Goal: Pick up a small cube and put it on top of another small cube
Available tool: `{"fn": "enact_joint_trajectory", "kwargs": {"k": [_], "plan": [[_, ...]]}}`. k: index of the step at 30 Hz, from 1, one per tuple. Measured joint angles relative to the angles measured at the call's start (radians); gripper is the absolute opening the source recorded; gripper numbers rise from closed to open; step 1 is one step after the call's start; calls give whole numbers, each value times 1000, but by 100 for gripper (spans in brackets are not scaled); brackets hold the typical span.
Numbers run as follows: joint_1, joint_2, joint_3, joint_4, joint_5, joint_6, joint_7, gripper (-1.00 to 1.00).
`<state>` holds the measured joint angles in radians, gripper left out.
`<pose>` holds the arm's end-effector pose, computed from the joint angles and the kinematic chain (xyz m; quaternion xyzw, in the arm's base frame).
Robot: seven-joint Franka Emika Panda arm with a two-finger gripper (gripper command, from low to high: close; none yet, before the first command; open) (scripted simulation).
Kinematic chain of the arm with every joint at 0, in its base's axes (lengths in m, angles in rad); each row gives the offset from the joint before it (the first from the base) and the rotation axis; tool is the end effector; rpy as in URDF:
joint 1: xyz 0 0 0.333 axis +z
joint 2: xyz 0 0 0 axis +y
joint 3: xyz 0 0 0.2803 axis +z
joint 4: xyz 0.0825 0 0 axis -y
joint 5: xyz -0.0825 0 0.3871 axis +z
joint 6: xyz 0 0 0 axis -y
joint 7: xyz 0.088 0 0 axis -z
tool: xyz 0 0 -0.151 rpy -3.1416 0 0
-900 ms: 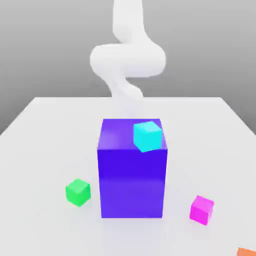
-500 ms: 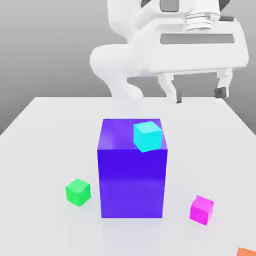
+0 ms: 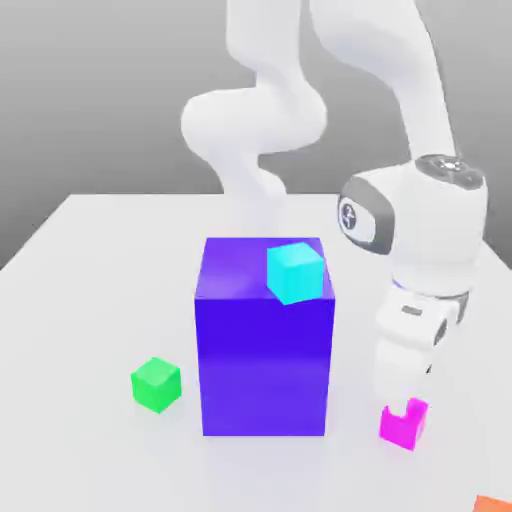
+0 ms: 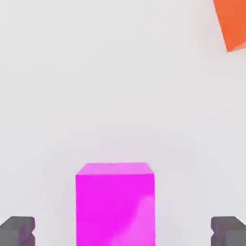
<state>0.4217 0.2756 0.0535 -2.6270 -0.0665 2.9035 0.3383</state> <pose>0.3667 0.1957 0.0730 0.9950 0.0996 0.0010 0.0002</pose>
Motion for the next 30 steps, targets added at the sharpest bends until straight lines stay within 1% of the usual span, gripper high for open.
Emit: {"fn": "enact_joint_trajectory", "kwargs": {"k": [1, 2, 9, 15, 18, 21, 24, 30], "plan": [[7, 36, -8, 7, -5, 29, 3, 0], [13, 70, -14, 13, -7, 56, 5, -100], [14, 77, -16, 14, -12, 61, 9, -100], [-5, -104, 7, -21, 30, -86, -16, -100], [-39, -138, -33, 15, 14, -102, -15, -100], [-86, -171, -90, 70, -33, -104, -29, -100], [-162, -206, -140, 119, -90, -105, -45, -100], [-332, -292, -226, 78, -151, -130, -209, -100]]}}
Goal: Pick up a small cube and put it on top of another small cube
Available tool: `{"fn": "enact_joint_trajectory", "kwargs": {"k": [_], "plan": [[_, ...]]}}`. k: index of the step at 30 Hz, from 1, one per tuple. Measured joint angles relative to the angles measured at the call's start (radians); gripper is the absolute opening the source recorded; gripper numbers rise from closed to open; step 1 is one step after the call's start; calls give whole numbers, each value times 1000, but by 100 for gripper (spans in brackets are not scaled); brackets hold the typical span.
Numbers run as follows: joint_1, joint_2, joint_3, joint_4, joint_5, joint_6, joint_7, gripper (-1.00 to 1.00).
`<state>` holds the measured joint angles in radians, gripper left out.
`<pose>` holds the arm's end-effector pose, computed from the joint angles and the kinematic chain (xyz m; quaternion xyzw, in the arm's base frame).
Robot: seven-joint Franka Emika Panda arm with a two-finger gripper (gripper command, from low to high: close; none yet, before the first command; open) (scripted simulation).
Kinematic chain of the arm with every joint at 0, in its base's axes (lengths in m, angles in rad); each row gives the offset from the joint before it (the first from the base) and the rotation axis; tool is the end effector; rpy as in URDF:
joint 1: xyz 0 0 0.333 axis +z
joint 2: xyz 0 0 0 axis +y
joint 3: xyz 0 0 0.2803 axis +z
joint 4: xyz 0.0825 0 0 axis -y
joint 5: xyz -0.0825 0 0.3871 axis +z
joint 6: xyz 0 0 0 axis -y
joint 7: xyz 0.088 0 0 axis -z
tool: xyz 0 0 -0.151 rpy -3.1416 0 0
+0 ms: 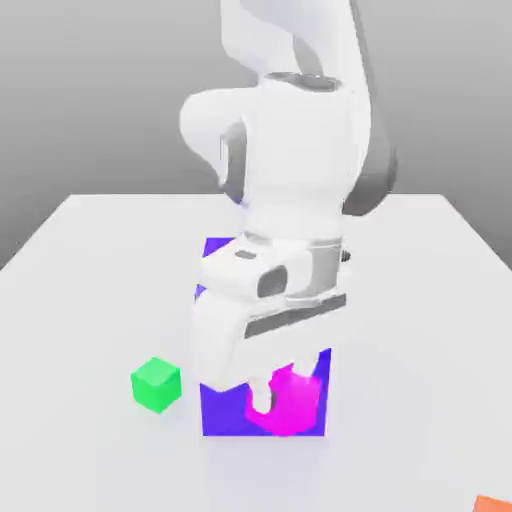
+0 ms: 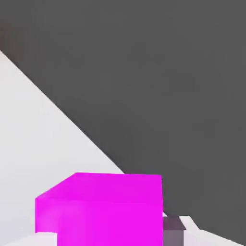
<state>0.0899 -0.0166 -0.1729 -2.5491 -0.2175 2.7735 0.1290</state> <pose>0.4867 -0.0341 0.2182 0.9916 -0.0093 0.1206 0.0468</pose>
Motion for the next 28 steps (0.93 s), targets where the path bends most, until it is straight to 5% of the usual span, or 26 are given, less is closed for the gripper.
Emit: {"fn": "enact_joint_trajectory", "kwargs": {"k": [8, 19, 23, 26, 27, 28], "plan": [[-173, -119, -128, -89, -93, -43, -227, -100], [-156, -216, -267, -362, -16, -85, -652, -100], [-108, -93, -291, -365, 80, 37, -739, -100], [-84, 23, -264, -361, 249, 140, -856, -100], [-87, 48, -247, -360, 295, 162, -889, 100], [-87, 48, -247, -360, 295, 162, -889, 100]]}}
